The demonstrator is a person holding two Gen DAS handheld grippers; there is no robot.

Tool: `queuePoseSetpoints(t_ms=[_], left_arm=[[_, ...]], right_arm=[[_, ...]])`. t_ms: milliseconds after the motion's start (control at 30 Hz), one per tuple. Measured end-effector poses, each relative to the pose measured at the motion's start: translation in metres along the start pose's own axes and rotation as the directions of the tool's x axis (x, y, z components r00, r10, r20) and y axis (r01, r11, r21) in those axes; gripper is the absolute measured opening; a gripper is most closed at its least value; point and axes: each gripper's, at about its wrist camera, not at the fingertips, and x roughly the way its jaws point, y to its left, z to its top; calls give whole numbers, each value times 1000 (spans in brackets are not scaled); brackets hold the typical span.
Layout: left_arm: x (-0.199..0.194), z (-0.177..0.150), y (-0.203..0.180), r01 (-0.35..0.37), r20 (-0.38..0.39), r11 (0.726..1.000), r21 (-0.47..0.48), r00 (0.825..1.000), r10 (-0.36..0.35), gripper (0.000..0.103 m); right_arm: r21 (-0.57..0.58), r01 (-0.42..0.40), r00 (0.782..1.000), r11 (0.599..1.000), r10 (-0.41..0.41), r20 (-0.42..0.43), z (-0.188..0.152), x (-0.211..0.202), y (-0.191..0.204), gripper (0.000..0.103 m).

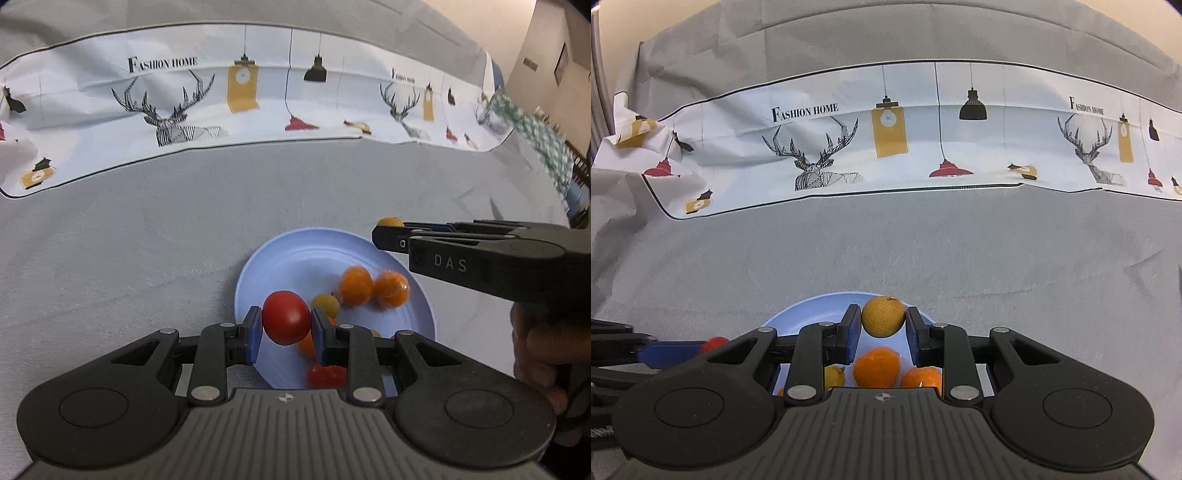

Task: Organize fruits
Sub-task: 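Lower both fruits onto the plate and open both tools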

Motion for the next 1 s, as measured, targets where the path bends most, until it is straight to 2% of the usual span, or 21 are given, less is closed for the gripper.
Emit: queuePoseSetpoints(t_ms=[400, 1000], left_arm=[[17, 4, -14, -54, -22, 998, 23, 998, 54, 31], [18, 3, -16, -73, -25, 997, 20, 997, 74, 31]], right_arm=[[-31, -4, 994, 999, 1, -111, -7, 14, -1, 27], [-53, -4, 989, 999, -4, -147, -10, 17, 2, 27]])
